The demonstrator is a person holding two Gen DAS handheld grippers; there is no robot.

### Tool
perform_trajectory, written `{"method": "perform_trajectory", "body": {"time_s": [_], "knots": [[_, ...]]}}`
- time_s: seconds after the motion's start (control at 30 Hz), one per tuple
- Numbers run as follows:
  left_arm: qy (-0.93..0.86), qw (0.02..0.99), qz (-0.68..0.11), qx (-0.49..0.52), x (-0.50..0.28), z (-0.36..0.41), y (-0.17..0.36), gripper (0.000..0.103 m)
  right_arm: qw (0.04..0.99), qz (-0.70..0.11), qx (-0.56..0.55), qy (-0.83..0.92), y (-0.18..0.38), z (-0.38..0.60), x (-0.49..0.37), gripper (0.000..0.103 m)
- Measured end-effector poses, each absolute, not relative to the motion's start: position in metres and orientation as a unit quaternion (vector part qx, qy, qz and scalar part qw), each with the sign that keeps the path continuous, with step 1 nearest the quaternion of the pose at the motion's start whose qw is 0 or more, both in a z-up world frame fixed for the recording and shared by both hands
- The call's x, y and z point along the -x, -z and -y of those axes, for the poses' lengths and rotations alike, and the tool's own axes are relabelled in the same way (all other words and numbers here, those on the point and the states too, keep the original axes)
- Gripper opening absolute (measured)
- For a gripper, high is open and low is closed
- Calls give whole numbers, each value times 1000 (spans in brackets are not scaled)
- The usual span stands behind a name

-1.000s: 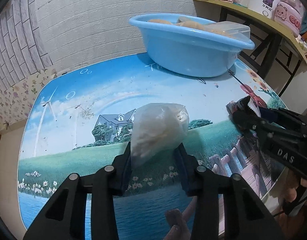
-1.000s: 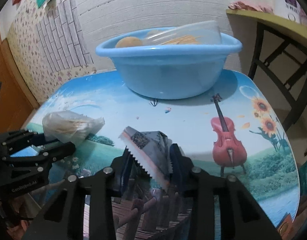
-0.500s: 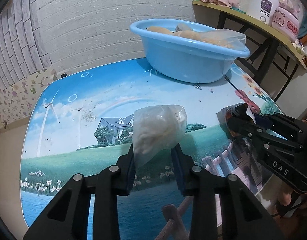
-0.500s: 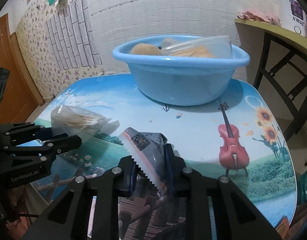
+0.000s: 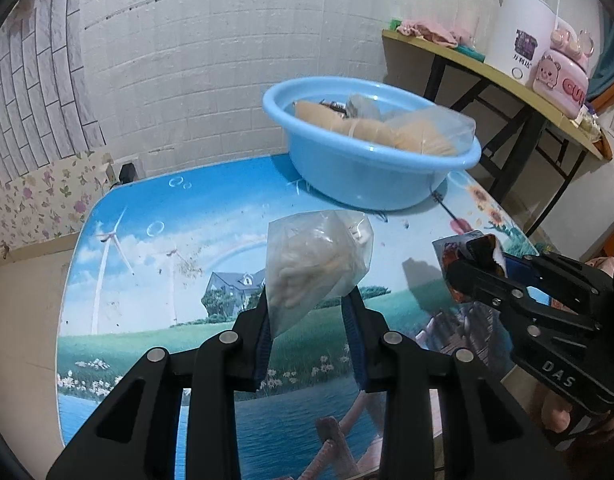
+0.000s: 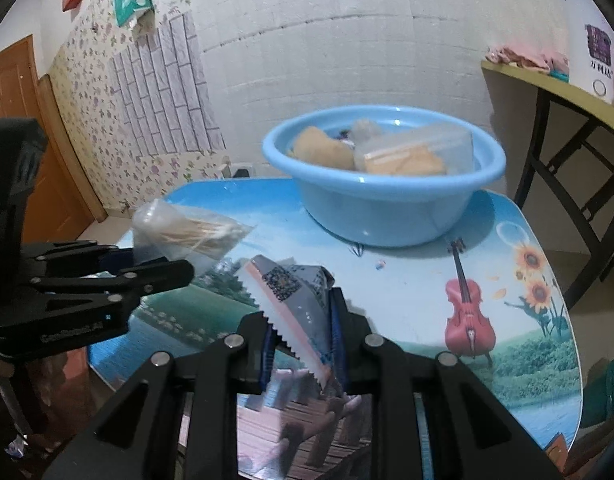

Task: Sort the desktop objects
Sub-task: 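Lift the cotton swab bag and snack packet off the table, then carry the cotton swab bag and snack packet over the basin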

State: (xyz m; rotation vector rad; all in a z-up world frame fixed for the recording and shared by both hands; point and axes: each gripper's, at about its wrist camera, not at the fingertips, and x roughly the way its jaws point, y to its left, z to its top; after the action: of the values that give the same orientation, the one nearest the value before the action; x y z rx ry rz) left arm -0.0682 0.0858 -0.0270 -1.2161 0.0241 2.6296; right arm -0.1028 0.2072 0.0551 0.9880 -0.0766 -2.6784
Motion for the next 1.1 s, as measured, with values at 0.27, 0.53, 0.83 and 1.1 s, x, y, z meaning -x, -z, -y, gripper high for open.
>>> {"method": "perform_trajectory", "body": {"time_s": [0.27,0.53,0.83,1.1], "knots": [[-910,120,-10,398,62,-89,-7,31,140,49,-305,941,-88,-225,92,23],[-915,114,-17,387,69,-91,-27,31,136,63,-290,945,-98,-240,100,23],[-917,122,-16,380,99,-101,-36,31,135,64,-270,951,-108,-250,112,23],[-914,137,-34,380,143,-125,-39,31,145,63,-254,954,-113,-256,142,23]]}}
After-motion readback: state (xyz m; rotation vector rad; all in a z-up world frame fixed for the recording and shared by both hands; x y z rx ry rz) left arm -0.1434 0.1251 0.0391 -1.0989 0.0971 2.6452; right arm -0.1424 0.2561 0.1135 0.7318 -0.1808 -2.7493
